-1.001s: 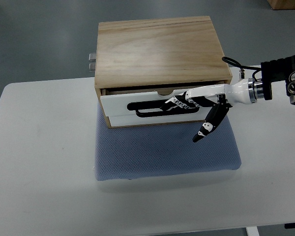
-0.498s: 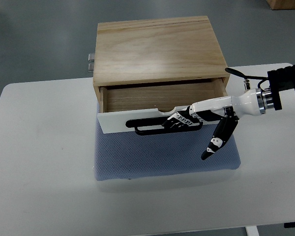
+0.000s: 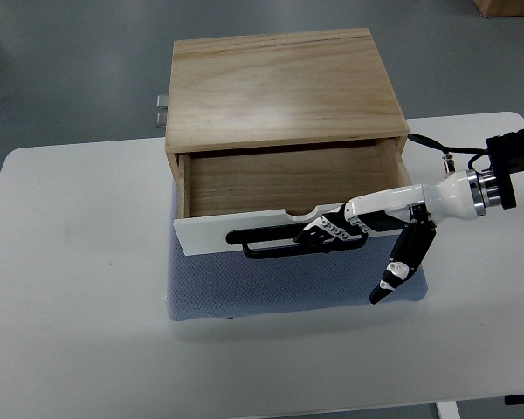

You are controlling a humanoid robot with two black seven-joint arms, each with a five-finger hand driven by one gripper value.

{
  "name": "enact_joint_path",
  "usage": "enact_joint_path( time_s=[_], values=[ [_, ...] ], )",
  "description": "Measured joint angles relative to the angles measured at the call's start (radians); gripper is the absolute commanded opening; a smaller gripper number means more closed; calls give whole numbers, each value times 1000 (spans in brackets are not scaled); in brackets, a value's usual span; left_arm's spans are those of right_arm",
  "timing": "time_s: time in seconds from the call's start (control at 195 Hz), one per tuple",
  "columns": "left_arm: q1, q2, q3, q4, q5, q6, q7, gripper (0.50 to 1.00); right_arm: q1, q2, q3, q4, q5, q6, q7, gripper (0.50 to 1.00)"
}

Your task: Open wood drawer with right hand

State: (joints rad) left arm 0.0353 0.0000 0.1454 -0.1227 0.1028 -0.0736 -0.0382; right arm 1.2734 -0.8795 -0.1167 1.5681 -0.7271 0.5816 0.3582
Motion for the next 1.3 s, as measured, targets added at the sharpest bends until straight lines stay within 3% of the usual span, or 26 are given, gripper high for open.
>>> enact_joint_path(
  time_s=[0.698, 1.298],
  values=[
    [0, 0, 0, 0, 0, 0, 0, 1000, 5, -62, 73, 6, 29, 29, 1, 944],
    [0, 0, 0, 0, 0, 0, 0, 1000, 2, -206, 264, -33, 192, 29, -1, 944]
  ],
)
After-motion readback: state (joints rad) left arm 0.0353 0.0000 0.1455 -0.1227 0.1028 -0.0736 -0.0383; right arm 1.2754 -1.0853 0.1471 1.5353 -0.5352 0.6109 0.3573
